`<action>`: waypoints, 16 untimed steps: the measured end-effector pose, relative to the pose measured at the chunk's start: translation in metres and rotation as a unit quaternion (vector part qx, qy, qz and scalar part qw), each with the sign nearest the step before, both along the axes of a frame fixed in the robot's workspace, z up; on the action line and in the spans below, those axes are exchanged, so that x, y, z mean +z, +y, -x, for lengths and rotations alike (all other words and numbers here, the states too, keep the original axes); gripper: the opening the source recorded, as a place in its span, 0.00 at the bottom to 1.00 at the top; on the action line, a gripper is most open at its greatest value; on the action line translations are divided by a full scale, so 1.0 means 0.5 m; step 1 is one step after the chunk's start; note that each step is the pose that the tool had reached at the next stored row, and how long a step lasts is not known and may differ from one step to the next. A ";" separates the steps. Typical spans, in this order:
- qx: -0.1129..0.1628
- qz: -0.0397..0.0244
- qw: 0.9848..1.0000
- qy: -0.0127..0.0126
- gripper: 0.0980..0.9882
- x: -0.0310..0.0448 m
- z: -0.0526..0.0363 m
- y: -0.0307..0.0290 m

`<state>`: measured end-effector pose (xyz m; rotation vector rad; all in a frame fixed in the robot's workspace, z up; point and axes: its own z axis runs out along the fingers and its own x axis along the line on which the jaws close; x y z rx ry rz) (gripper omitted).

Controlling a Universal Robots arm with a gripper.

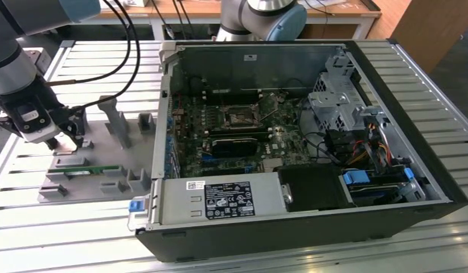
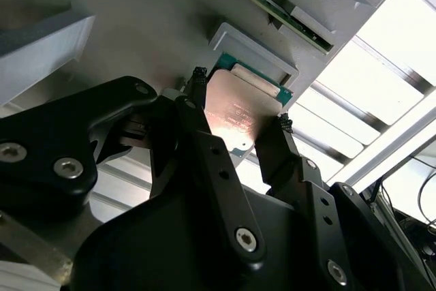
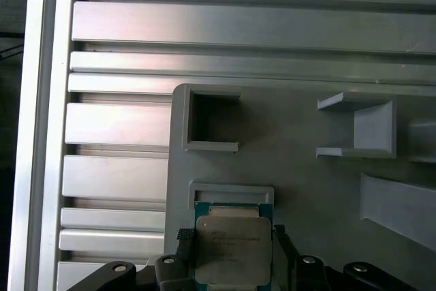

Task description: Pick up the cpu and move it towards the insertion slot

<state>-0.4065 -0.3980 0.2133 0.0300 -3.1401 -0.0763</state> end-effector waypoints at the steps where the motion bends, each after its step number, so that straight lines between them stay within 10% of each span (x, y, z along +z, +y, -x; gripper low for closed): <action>1: 0.000 0.000 1.000 0.000 0.50 0.000 0.000 0.000; 16: 0.000 0.000 1.000 0.000 0.50 0.007 0.000 0.000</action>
